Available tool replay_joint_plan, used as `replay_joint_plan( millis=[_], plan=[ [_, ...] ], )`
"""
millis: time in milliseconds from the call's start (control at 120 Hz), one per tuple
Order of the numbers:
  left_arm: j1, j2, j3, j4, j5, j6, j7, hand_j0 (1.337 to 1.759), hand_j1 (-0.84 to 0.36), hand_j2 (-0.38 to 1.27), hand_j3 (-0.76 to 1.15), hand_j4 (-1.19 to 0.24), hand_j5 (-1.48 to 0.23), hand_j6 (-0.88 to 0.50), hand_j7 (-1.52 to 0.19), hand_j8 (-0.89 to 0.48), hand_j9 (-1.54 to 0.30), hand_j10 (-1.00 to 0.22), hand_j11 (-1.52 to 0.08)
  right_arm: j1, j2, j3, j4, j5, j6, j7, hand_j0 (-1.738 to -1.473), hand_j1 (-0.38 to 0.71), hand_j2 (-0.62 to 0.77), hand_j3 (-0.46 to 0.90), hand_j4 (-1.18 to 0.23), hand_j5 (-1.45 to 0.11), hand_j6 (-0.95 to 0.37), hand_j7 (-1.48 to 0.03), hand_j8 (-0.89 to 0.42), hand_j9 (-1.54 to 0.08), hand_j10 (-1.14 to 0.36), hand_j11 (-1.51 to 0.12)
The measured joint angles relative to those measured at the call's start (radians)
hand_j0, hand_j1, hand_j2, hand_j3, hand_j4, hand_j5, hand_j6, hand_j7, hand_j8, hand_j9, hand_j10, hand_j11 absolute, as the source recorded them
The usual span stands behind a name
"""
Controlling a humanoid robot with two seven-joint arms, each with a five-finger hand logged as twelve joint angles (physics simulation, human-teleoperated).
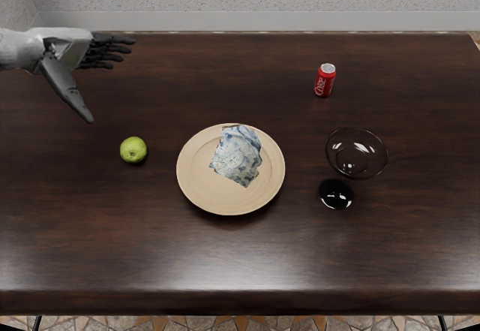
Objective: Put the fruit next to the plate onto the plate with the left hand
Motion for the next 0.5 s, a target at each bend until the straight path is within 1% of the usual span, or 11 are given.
replay_joint_plan(
  millis=[150,250,317,367,400,442,500],
  plan=[
    [-0.003,0.002,0.0,-0.011,0.009,0.0,0.002,1.658,0.33,0.01,0.0,-0.02,-0.03,-0.02,-0.03,-0.02,-0.03,-0.02,-0.03,0.001,0.0,0.001,0.0,0.0,0.0,0.0,-1.658,-0.35,0.0,0.0,0.0,0.0,0.0,0.0,0.0,0.0,0.0,0.0],
    [-0.052,0.008,-0.003,-0.016,0.033,0.0,0.008,1.658,0.33,0.01,0.0,-0.02,-0.03,-0.02,-0.03,-0.02,-0.03,-0.02,-0.03,0.002,0.0,0.0,0.0,0.0,0.0,0.0,-1.658,-0.35,0.0,0.0,0.0,0.0,0.0,0.0,0.0,0.0,0.0,0.0],
    [-0.061,0.008,-0.01,-0.017,0.047,0.0,0.025,1.658,0.33,0.0,0.0,-0.02,-0.03,-0.02,-0.03,-0.02,-0.03,-0.02,-0.03,0.002,0.0,0.0,0.0,0.0,0.0,0.0,-1.658,-0.35,0.0,0.0,0.0,0.0,0.0,0.0,0.0,0.0,0.0,0.0],
    [-0.077,0.003,-0.013,-0.015,0.053,0.0,0.052,1.658,0.33,0.01,0.0,-0.02,-0.03,-0.02,-0.03,-0.02,-0.03,-0.02,-0.03,0.002,0.0,0.0,0.0,0.0,0.0,0.0,-1.658,-0.35,0.0,0.0,0.0,0.0,0.0,0.0,0.0,0.0,0.0,0.0],
    [-0.089,-0.006,-0.015,-0.015,0.057,0.0,0.085,1.658,0.33,0.01,0.0,-0.02,-0.03,-0.03,-0.03,-0.02,-0.03,-0.02,-0.03,0.002,0.0,0.0,0.0,0.0,0.0,0.0,-1.658,-0.35,0.0,0.0,0.0,0.0,0.0,0.0,0.0,0.0,0.0,0.0],
    [-0.125,-0.033,-0.016,-0.017,0.082,0.0,0.127,1.658,0.33,0.01,0.0,-0.02,-0.03,-0.03,-0.03,-0.03,-0.03,-0.02,-0.03,0.002,0.0,0.0,0.0,0.0,0.0,0.0,-1.658,-0.35,0.0,0.0,0.0,0.0,0.0,0.0,0.0,0.0,0.0,0.0],
    [-0.163,-0.079,-0.017,-0.019,0.159,0.0,0.167,1.658,0.32,0.01,0.0,-0.02,-0.03,-0.03,-0.03,-0.03,-0.03,-0.02,-0.03,0.002,0.0,0.0,0.0,0.0,0.0,0.0,-1.658,-0.35,0.0,0.0,0.0,0.0,0.0,0.0,0.0,0.0,0.0,0.0]
  ],
)
